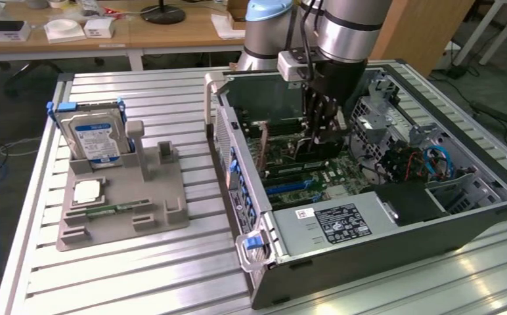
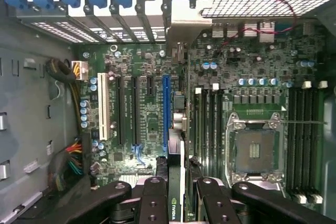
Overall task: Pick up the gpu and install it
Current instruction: 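Insert the gpu into the slot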
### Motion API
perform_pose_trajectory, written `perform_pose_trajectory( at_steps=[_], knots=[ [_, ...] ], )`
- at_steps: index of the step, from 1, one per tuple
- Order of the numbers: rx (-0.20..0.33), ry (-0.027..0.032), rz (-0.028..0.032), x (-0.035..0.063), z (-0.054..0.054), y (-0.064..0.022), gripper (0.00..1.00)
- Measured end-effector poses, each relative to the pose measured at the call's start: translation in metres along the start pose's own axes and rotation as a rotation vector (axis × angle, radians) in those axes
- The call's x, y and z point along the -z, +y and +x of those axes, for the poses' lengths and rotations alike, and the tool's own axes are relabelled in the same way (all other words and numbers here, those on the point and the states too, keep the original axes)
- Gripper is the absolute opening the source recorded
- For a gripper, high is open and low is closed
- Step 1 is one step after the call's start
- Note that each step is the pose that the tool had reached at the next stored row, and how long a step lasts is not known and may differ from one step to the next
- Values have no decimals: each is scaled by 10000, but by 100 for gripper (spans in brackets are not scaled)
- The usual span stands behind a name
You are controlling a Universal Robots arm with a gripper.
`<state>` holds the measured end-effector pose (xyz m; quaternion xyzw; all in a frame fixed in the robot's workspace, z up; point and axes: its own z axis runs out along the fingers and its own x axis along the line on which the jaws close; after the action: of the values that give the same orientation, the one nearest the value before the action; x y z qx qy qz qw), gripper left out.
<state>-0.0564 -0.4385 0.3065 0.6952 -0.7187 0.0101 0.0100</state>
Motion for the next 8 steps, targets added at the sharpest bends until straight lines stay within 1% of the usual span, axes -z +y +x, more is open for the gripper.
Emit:
perform_pose_trajectory(
  at_steps=[5,8],
  knots=[
    [2,63,3,-32,69,2,26],
    [2,129,5,-57,84,16,26]
  ],
)
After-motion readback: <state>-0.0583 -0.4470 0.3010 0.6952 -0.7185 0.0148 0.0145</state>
